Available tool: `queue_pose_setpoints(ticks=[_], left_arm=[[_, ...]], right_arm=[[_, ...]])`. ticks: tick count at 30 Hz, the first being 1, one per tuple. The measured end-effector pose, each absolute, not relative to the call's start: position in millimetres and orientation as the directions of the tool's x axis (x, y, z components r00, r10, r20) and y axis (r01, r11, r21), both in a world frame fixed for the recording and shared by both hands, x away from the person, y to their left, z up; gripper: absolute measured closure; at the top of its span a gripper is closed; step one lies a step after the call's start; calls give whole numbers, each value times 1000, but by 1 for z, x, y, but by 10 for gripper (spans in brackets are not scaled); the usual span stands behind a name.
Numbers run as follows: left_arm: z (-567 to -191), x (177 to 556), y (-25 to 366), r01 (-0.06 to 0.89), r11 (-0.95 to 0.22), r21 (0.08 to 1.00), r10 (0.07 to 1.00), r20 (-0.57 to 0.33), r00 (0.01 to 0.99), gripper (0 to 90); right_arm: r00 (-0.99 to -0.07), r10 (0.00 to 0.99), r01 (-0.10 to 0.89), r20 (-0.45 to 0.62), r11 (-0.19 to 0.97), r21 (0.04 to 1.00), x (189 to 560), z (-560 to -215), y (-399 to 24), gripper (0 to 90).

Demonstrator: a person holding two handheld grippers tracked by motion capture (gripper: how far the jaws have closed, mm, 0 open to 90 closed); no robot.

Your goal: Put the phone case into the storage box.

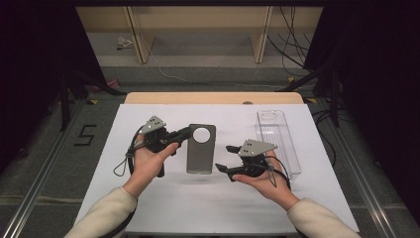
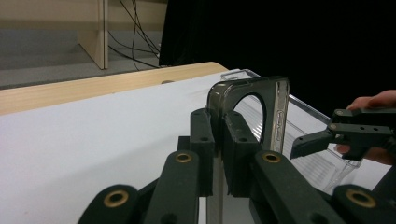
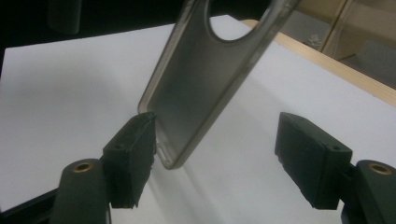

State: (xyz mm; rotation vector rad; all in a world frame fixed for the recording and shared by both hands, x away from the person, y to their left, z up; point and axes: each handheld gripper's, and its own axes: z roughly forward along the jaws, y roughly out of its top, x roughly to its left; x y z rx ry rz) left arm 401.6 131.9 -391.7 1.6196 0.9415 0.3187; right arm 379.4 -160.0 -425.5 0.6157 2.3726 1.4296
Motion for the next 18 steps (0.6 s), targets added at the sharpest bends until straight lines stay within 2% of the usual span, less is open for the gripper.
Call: queue_pose_setpoints(ticks=[18], left_arm=[[-398,391,116,370,-25,929,690,-252,678,833]], right_arm=[[-818,575,225,3,315,922,385,-420,-169,344]])
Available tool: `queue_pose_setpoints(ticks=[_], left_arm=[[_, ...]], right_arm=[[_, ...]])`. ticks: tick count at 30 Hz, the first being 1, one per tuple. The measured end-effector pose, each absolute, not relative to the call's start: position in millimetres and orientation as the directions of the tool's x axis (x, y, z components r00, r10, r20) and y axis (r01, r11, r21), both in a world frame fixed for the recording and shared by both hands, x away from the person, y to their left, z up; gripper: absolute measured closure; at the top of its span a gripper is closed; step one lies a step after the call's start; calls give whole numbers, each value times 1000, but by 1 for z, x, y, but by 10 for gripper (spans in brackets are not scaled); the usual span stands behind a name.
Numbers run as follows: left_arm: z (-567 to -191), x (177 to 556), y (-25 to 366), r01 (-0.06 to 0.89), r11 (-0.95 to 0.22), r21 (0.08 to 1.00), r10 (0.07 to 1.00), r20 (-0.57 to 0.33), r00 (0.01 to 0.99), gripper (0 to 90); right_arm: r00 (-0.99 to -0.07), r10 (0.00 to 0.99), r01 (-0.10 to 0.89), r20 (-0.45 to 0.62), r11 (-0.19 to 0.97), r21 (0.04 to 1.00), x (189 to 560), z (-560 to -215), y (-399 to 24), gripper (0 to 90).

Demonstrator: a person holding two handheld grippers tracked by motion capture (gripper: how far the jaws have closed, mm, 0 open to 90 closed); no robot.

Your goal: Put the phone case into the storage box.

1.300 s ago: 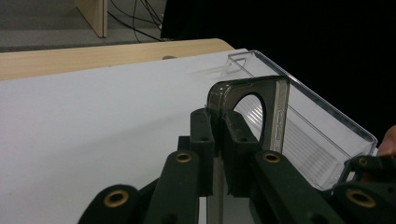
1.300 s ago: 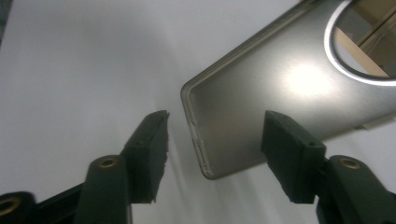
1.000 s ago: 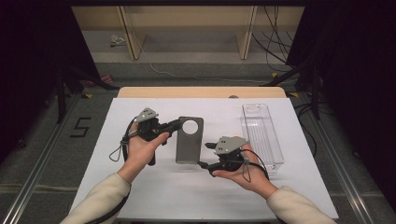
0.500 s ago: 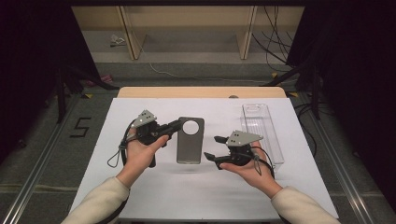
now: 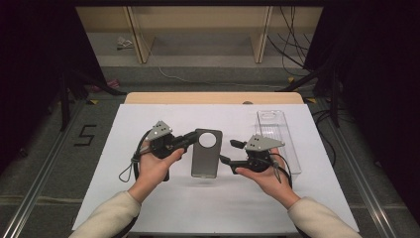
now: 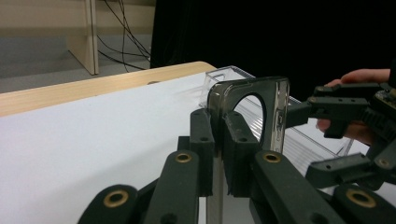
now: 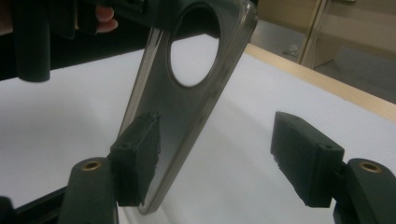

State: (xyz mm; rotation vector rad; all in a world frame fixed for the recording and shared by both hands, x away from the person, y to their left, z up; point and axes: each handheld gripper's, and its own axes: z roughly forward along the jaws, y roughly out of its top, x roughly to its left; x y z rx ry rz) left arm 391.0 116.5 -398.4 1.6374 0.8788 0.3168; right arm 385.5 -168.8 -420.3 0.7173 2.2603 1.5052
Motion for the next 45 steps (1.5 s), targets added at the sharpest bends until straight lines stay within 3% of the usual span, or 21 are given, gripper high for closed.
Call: queue_pose_setpoints(ticks=[35,45], left_arm=[[-406,387,104,295,-5,955,701,-207,682,832],[-407,385,99,279,-16,960,701,-188,688,832]], right_arm=[[-780,624,232,58,201,952,393,-411,-172,364],[-768,637,225,65,174,959,396,-409,-168,485]])
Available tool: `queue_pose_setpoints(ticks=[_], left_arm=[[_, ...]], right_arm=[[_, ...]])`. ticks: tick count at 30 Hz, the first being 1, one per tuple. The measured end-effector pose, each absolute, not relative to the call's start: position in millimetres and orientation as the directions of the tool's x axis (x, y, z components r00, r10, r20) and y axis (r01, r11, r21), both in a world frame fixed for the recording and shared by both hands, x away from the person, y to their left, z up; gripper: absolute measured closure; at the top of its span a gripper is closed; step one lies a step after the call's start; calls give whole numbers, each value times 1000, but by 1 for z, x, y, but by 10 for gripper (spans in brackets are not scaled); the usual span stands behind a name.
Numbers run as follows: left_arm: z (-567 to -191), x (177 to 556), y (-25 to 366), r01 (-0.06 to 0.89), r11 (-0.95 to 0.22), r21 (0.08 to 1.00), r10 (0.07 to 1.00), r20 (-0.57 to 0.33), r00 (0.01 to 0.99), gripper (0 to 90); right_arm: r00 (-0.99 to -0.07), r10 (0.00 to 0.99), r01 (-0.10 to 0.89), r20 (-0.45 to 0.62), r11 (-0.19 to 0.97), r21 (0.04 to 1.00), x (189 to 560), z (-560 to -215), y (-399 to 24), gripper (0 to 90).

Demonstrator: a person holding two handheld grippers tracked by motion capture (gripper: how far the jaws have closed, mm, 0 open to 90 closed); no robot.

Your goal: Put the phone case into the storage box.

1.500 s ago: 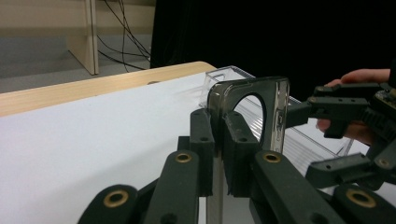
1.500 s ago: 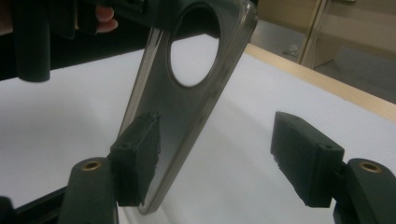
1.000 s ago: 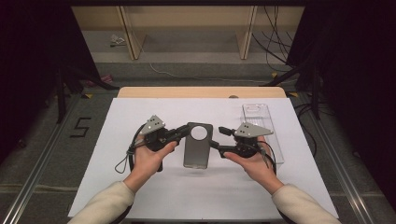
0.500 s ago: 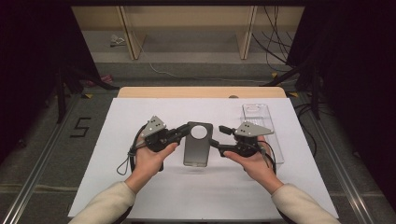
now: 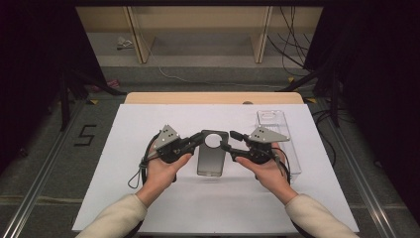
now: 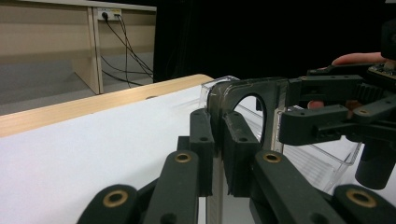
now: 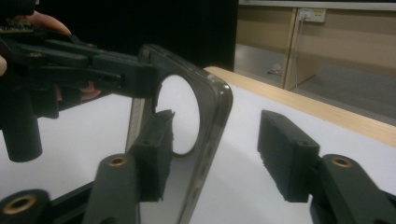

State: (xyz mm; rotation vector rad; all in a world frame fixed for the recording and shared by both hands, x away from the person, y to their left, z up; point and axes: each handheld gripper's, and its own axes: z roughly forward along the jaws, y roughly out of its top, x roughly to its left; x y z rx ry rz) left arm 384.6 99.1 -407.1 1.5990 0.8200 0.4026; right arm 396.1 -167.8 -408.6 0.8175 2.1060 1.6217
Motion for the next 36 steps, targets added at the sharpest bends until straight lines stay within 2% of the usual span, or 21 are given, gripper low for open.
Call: queue_pose_setpoints(ticks=[13,24,36], left_arm=[[-407,385,98,273,-17,962,705,-182,685,832],[-408,385,98,270,-17,963,708,-179,683,832],[-409,383,96,259,-21,966,711,-168,682,830]], right_arm=[[-758,649,224,71,156,962,396,-407,-169,590],[-752,655,228,77,149,962,395,-407,-170,740],[-737,670,235,89,131,963,393,-406,-170,812]])
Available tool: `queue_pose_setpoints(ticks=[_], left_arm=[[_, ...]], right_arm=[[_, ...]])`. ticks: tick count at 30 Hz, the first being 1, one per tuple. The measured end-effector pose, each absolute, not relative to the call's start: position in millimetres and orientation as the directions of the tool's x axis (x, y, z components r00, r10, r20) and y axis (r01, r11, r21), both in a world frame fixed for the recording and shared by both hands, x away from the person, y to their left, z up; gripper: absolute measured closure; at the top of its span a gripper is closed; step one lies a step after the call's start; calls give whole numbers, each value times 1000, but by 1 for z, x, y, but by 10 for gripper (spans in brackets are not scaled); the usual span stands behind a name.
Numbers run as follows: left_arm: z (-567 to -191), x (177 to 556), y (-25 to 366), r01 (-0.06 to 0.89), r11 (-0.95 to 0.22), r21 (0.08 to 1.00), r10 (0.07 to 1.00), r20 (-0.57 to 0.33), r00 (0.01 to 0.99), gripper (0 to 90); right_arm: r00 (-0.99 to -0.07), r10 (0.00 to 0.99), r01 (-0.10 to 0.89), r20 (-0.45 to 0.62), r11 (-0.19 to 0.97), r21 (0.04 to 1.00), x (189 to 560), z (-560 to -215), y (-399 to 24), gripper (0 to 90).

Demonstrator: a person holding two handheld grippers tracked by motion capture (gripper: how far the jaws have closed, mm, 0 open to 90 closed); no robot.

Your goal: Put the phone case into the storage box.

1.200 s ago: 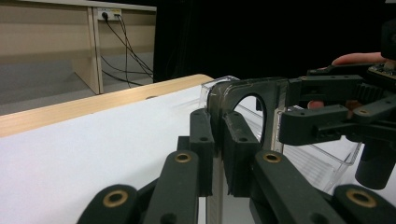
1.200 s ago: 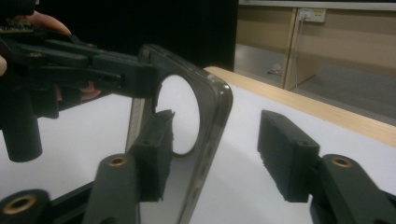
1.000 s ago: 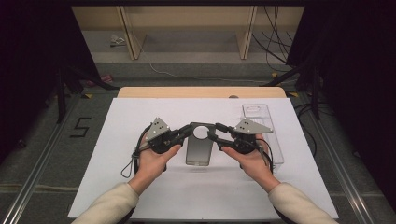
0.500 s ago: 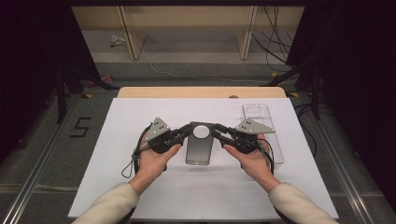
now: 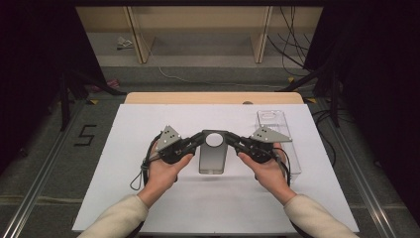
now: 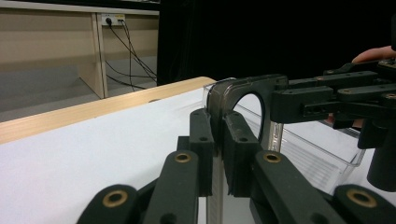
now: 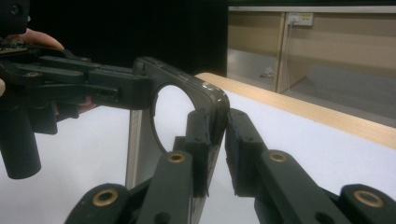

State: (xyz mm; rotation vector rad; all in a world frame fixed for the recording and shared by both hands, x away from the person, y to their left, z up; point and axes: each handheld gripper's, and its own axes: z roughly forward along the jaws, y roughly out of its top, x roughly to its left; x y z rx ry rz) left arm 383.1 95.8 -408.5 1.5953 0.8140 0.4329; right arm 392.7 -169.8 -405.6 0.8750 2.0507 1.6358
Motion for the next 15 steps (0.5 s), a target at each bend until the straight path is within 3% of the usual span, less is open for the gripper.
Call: queue_pose_setpoints(ticks=[15], left_arm=[[-410,382,92,244,-73,967,707,-123,697,812]], right_arm=[[-703,705,252,93,124,960,389,-402,-169,840]])
